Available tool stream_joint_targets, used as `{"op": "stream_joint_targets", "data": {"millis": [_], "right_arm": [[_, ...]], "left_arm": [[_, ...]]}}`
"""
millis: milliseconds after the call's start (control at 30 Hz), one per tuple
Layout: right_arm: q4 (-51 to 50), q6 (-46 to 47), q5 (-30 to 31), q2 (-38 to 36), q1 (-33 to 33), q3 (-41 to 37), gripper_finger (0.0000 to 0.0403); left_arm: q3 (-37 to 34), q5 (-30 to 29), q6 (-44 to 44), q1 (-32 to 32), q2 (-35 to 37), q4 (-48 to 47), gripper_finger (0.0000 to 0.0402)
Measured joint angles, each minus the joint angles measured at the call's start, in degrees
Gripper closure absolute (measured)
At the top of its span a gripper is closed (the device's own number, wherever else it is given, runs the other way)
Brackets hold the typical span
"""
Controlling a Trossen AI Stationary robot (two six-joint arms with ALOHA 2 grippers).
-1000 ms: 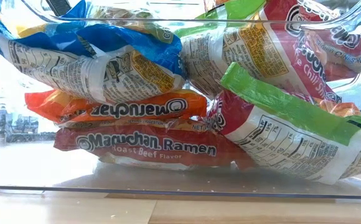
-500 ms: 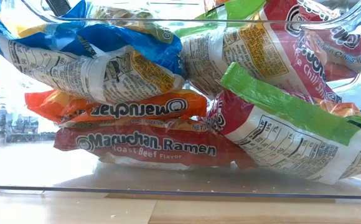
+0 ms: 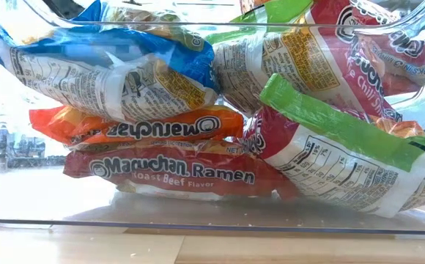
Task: Pick & Place Food Item
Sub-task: Put the blue spoon into the white bin
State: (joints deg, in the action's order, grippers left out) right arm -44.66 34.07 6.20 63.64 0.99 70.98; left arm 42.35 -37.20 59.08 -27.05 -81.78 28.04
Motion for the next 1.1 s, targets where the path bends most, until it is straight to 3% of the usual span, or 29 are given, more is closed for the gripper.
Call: {"op": "stream_joint_targets", "data": {"millis": [100, 233, 467, 567, 700, 833, 1100], "right_arm": [[-6.0, 4.6, 2.6, 0.2, 0.0, 0.0, 0.0228], [-11.8, 12.7, 5.9, 0.8, 0.0, 0.0, 0.0228], [-12.5, 29.2, 1.4, 3.4, 0.7, -7.6, 0.0228], [-7.1, 33.0, -1.1, 4.3, 0.7, -13.8, 0.0228], [9.9, 36.7, -5.1, 4.3, 0.7, -22.1, 0.0228], [17.0, 40.4, -6.9, 5.2, 1.1, -28.3, 0.0228], [27.4, 41.0, -12.8, 13.4, -1.1, -31.7, 0.0228]], "left_arm": [[0.0, 3.4, -7.9, 0.5, 4.6, -1.6, 0.0249], [0.0, 4.6, -11.7, 1.3, 9.5, -7.3, 0.0255], [0.0, 4.5, -16.8, 3.0, 14.2, -13.0, 0.0257], [0.0, 4.5, -16.8, 3.5, 14.7, -13.6, 0.0256], [0.0, 4.9, -16.8, 3.6, 14.7, -14.4, 0.0254], [0.0, 6.0, -16.8, 3.6, 14.7, -14.4, 0.0254], [0.0, 6.1, -16.8, 3.5, 14.7, -14.6, 0.0254]]}}
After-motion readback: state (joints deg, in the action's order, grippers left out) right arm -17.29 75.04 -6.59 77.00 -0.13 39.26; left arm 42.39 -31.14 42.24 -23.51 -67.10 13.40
